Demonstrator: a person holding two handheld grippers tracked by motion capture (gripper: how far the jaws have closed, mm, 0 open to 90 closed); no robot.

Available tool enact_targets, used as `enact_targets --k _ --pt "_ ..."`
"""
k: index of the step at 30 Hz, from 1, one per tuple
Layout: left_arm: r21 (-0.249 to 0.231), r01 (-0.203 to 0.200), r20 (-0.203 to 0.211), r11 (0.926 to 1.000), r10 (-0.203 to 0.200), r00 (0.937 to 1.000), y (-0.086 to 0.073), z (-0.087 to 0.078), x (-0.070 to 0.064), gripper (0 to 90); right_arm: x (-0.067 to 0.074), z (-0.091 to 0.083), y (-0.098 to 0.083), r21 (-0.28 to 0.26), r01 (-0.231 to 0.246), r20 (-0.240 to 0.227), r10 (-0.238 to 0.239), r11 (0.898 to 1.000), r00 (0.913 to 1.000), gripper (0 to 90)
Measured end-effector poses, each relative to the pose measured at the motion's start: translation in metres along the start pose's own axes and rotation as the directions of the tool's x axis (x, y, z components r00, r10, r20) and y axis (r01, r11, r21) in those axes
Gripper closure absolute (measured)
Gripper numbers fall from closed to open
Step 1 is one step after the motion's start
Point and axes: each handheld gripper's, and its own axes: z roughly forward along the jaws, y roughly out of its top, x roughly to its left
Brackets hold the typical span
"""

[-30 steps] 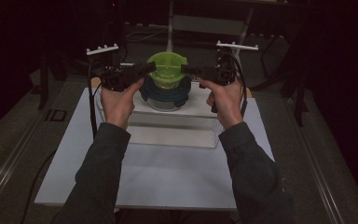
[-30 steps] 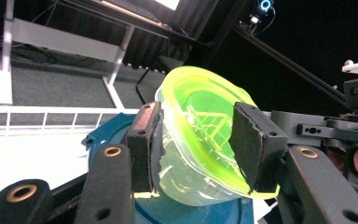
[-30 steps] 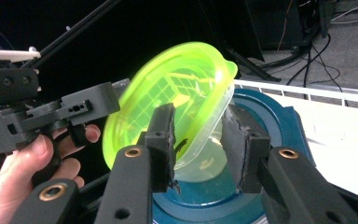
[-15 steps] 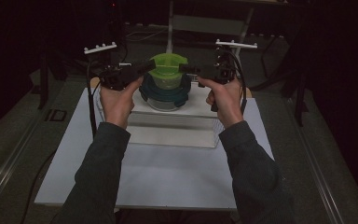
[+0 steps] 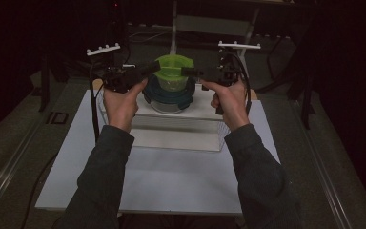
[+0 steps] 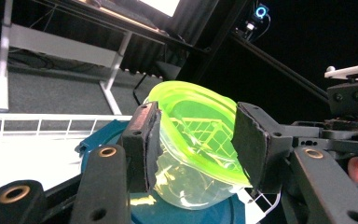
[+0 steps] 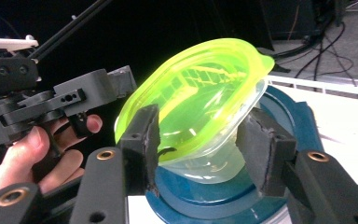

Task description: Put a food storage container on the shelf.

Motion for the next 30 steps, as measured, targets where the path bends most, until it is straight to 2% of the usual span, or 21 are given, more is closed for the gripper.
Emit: enact_targets --k 3,7,10,14,23,27,30 --pt "-0.004 0.0 0.001 1.0 0.0 1.0 0.001 -0.001 0.0 51.6 -0.001 -0.002 0.001 -0.004 0.01 0.0 -0.01 1.0 1.0 43.9" --pt "-0.004 0.0 0.0 1.0 0.0 1.0 0.001 -0.002 0.0 51.6 0.0 -0.007 0.003 -0.032 0.034 0.04 -0.032 0.999 0.9987 38.7" --pt "-0.006 0.002 -0.001 1.0 -0.002 1.0 0.001 -0.001 0.0 51.6 0.0 -0.008 0.005 -0.053 0.034 0.043 -0.031 0.998 0.9986 36.9" --pt "-0.005 0.002 0.004 1.0 -0.002 1.0 0.001 -0.001 0.0 51.6 -0.001 -0.003 0.006 -0.024 0.038 0.053 -0.037 0.999 0.9979 38.8" --pt "-0.009 0.001 0.005 1.0 -0.001 1.0 0.001 -0.002 0.0 51.6 0.002 0.005 0.001 0.034 0.042 0.014 -0.043 0.999 0.999 45.1" --pt "-0.011 0.002 0.006 0.9999 -0.002 1.0 0.001 -0.003 0.0 51.3 0.002 0.009 0.0 0.047 0.017 -0.013 -0.017 0.999 0.9998 44.1" --pt "-0.009 -0.001 0.004 1.0 0.001 1.0 0.002 -0.003 0.0 51.3 0.001 0.008 0.0 0.045 0.025 -0.012 -0.025 0.999 0.9996 39.8"
